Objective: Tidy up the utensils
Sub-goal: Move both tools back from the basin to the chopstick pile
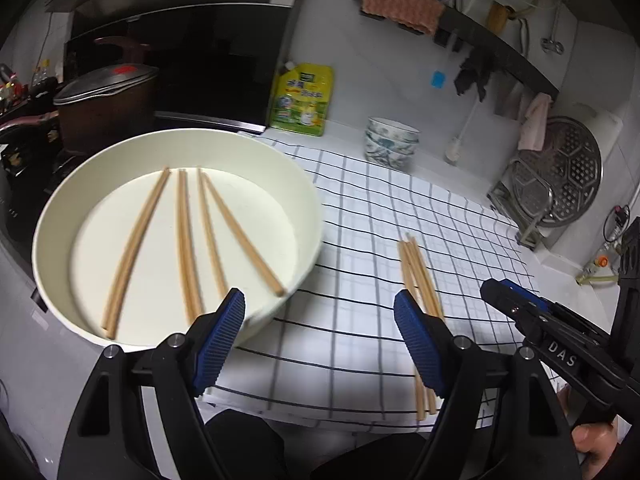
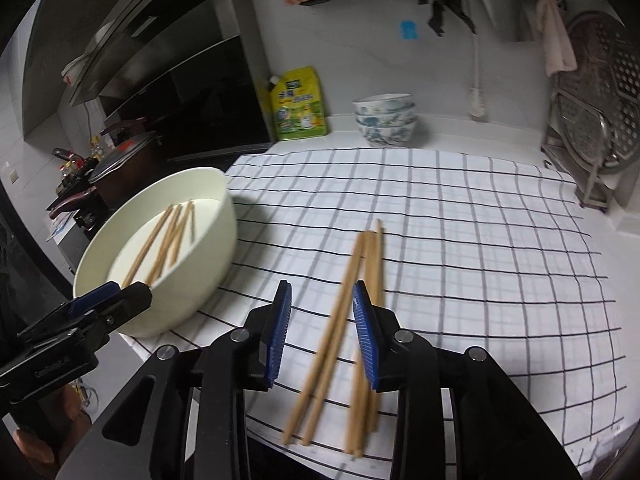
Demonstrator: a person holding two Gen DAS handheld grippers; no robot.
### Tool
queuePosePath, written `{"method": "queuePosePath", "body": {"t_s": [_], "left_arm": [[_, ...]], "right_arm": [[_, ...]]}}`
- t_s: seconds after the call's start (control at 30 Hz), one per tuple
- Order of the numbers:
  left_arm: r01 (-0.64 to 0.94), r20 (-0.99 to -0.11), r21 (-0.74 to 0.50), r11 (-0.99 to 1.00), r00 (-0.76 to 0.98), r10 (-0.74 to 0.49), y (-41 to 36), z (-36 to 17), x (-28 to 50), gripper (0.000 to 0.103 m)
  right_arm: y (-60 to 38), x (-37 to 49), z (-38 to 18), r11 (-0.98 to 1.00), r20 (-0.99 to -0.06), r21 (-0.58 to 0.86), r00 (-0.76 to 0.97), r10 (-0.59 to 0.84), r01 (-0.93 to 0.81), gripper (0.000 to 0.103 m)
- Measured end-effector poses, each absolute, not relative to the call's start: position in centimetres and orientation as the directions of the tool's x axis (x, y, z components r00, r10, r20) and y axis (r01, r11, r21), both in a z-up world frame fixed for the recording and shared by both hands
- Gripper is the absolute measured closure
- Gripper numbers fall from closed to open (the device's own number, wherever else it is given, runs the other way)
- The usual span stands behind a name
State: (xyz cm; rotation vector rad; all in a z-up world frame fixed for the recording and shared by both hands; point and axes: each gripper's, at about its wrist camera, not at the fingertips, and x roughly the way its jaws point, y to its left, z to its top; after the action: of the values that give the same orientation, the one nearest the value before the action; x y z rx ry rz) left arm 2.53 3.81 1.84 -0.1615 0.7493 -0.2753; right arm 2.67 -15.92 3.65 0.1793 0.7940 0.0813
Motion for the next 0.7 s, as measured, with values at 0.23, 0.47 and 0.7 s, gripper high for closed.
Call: {"method": "queuePosePath", "body": {"t_s": [0.23, 0.47, 0.7], "left_arm": [[0.221, -0.680, -0.224, 0.949, 0.662, -0.315, 0.6, 0.3, 2.7, 0.023], [0.211, -0.716, -0.183, 0.960, 0.640, -0.277, -1.2, -1.6, 3.2, 0.021], [0.191, -0.740, -0.160, 0.968, 0.626, -0.246, -1.6, -2.9, 3.7, 0.020]], "right_arm": [[-18.8, 2.3, 1.5, 0.985, -0.738, 0.172, 0.667, 0.105, 0.035, 0.065], [-19.4, 3.0, -0.8, 0.990, -0.776, 0.141, 0.624, 0.092, 0.030, 0.061], [-19.2, 4.8, -2.8, 0.994, -0.804, 0.105, 0.590, 0.076, 0.015, 0.061]]}}
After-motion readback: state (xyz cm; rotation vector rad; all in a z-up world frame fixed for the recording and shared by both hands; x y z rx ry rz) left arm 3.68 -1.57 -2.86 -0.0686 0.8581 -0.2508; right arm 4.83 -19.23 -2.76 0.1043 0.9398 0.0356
